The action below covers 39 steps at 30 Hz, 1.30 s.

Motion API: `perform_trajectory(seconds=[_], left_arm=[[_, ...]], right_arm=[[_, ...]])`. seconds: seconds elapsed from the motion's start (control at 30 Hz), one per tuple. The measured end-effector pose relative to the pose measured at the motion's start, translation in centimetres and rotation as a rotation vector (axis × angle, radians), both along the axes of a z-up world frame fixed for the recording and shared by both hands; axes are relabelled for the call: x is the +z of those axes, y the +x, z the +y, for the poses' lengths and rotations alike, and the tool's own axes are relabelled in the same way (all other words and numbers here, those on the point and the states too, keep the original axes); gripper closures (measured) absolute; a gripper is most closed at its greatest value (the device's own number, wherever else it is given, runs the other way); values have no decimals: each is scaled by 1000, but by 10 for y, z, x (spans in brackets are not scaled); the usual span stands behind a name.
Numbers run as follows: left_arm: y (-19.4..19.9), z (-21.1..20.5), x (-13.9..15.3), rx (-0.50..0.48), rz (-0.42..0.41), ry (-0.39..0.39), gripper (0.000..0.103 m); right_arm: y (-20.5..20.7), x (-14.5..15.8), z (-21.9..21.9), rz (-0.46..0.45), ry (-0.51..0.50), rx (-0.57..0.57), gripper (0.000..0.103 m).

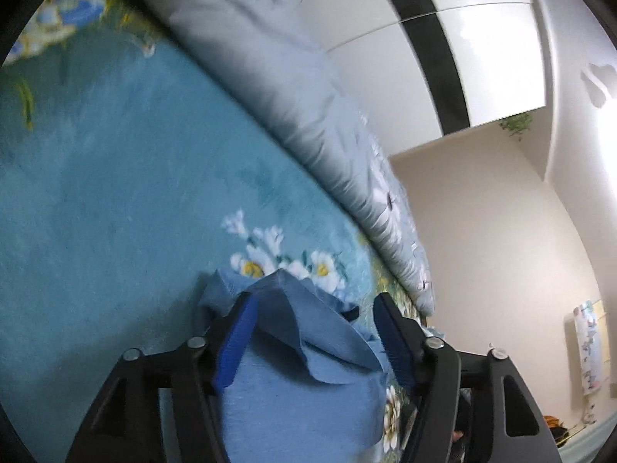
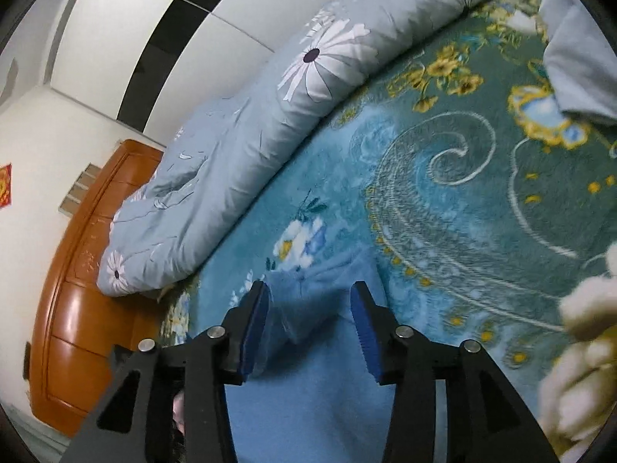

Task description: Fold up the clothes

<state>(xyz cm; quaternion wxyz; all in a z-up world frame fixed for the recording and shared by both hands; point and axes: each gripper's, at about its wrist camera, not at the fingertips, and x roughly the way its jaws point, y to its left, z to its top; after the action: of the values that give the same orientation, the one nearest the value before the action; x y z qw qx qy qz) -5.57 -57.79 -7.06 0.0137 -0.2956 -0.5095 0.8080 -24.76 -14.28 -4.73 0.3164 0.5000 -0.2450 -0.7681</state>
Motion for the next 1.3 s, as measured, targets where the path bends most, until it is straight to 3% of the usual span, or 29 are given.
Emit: perform_trajectory(seconds=[0.13,0.2,0.33,0.43,0.53,0.63,0.7,0.73,0.8,1.0,1.2,1.3], left_arm=[[25,25,3,-65,-158,-224,34],[44,39,-7,-109,-222,-279,34],[67,58,-36,-187,-287,-230,34],[71,69,-37,-169,-285,-259,34],[69,77,-37,-166,-277,-235,39],[68,84,-37,-136,-307,-278,63],[69,86,-37,-124,-305,-267,91],[69,86,-36,-118,-304,-252,94],[73,87,-32,-98,-301,-240,95],[105,97,-10,-123,-268,-253,96],[180,130,-7,-218,-222,-200,96],[212,145,-8,-245,-222,-228,96]], right_arm=[[30,-17,19,3,94,68,57],[48,-32,32,-32,113,86,57],[75,-52,52,-98,68,90,57],[85,-57,52,-133,5,84,57],[92,-60,40,-144,-8,68,56],[91,-59,39,-147,-51,1,59],[87,-59,42,-161,-92,-48,81],[87,-59,43,-169,-106,-68,85],[89,-56,44,-175,-113,-88,91],[120,-27,50,-88,-103,-57,92],[195,-14,93,-46,-100,-5,92],[238,-16,132,-50,-182,-21,93]])
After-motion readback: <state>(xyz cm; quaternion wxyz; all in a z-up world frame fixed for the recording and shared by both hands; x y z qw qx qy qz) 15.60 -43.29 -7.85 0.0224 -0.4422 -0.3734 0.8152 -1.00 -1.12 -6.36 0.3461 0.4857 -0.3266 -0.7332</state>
